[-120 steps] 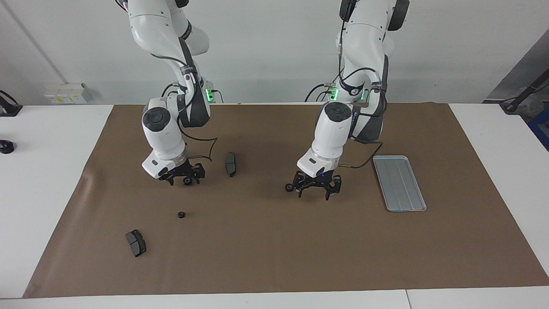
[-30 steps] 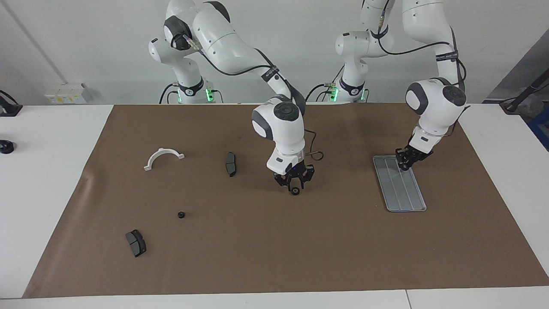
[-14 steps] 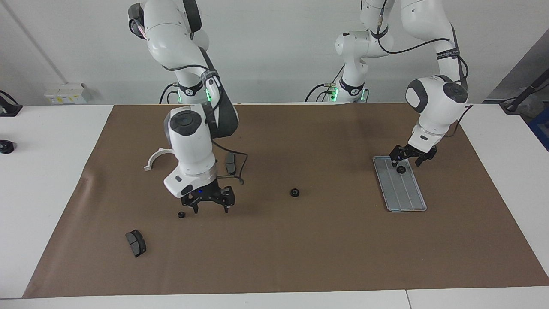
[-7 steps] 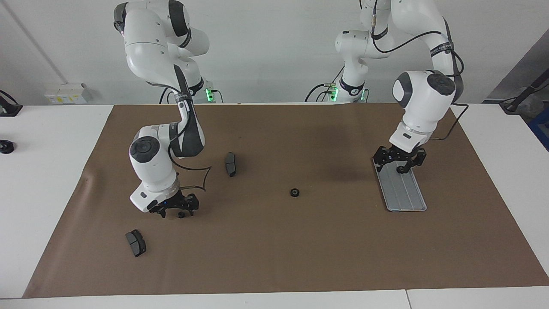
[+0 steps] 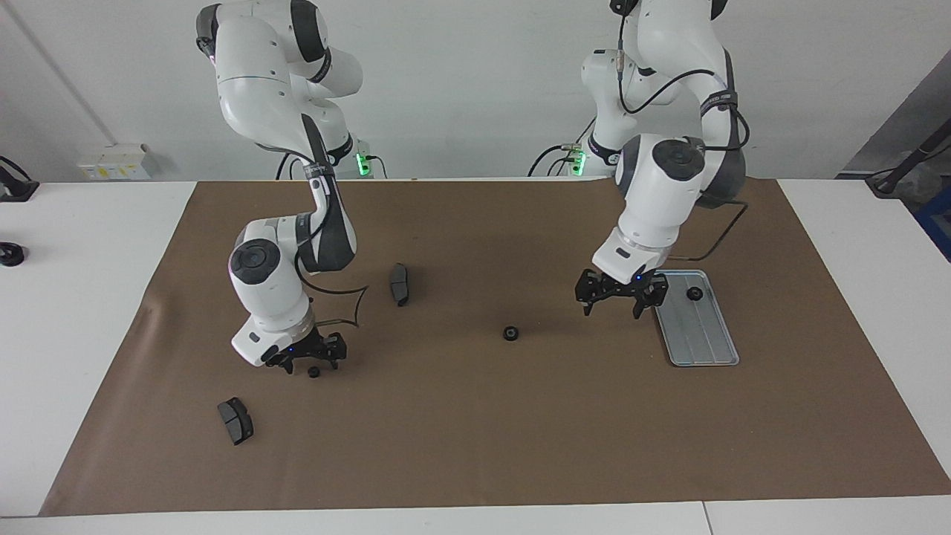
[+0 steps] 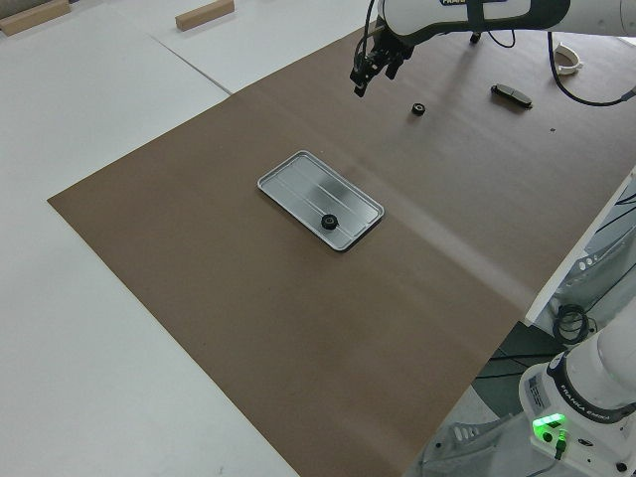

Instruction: Pick bearing gear from pile to tray

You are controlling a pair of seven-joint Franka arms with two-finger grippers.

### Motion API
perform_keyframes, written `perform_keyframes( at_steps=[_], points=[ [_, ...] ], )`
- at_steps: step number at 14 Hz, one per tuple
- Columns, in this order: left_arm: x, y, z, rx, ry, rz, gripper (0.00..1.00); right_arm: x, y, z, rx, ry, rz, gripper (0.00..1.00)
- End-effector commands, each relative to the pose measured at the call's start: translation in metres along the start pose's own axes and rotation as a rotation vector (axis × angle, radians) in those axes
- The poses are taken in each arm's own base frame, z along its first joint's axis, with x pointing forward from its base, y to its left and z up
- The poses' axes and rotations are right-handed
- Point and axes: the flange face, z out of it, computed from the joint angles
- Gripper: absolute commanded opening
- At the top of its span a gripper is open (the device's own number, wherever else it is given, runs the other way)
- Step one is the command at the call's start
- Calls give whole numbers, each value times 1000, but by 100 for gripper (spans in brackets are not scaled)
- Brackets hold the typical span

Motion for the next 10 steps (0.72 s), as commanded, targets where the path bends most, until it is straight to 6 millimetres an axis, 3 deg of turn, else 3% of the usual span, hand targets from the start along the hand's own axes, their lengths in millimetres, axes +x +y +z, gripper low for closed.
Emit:
perform_keyframes(
  at_steps=[1,5,10],
  points=[
    [13,38,37,8,-32,-29,100,-6,4,-4,10,-3,-7,51],
    [15,65,72,-30,-5,-24,100,-8,4,-1,10,-12,-7,49],
    [-2,100,85,-66,28,10,100,-13,6,1,10,-21,-6,48]
  ],
)
